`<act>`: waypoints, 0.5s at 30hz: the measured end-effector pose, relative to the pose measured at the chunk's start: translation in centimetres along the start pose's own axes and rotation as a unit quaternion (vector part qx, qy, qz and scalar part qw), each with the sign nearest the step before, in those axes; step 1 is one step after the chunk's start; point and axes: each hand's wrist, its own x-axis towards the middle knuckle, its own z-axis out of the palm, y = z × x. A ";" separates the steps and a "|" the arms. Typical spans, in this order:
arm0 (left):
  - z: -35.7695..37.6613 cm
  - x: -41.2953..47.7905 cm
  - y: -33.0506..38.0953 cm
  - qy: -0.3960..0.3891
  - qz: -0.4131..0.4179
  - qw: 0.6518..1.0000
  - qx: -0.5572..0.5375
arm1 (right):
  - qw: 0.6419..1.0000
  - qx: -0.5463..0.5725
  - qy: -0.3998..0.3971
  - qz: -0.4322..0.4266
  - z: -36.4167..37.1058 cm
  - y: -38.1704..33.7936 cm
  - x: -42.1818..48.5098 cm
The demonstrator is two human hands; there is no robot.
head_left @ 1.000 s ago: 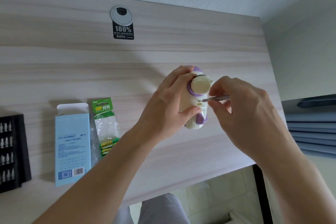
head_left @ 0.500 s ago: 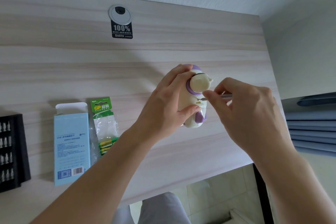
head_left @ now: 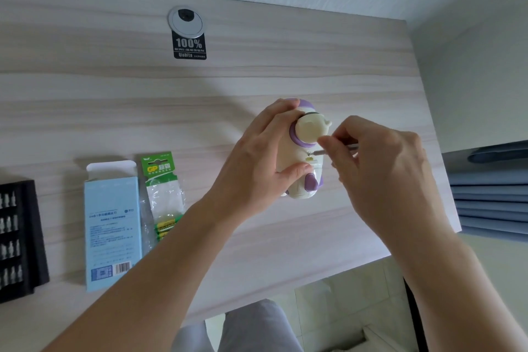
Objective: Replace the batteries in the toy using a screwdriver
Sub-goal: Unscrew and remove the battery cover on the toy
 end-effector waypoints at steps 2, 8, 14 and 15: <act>0.0 0.0 0.0 -0.002 -0.002 1.000 -0.001 | 1.000 0.021 -0.012 -0.005 -0.1 0.0 0.0; 0.1 0.1 0.1 0.009 0.015 1.000 0.013 | 0.999 0.034 -0.011 0.008 -0.1 0.1 -0.2; 0.2 0.1 0.1 0.014 0.039 0.998 0.037 | 0.999 0.016 -0.002 0.035 -0.1 0.4 -0.2; 0.2 0.2 0.1 0.012 0.041 0.998 0.041 | 0.999 0.026 -0.007 0.030 -0.1 0.4 -0.2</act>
